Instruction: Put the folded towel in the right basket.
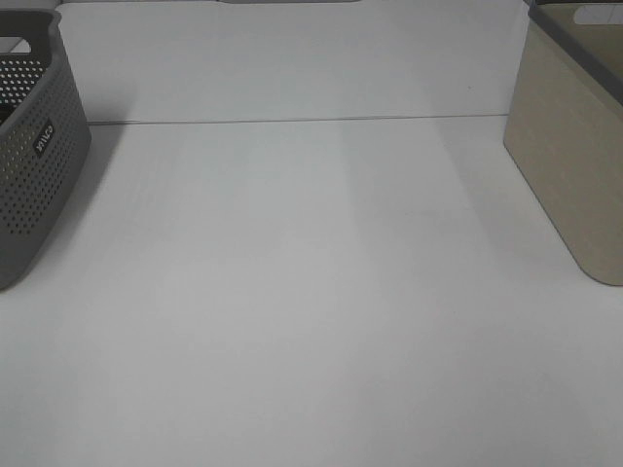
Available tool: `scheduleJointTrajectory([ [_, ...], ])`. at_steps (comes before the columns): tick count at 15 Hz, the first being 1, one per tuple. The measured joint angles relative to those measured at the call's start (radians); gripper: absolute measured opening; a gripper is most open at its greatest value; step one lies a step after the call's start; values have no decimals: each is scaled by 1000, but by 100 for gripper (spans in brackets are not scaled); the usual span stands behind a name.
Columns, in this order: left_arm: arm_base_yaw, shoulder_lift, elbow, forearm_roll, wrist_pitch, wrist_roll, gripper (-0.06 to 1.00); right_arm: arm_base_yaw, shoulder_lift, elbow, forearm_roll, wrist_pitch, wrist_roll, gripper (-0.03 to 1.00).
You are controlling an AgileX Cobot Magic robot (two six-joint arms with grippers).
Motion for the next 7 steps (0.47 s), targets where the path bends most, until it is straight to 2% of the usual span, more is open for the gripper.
scheduleJointTrajectory([
  [7,0,0,0,0,0,0,97,0,0,0,-2,0,0,75],
])
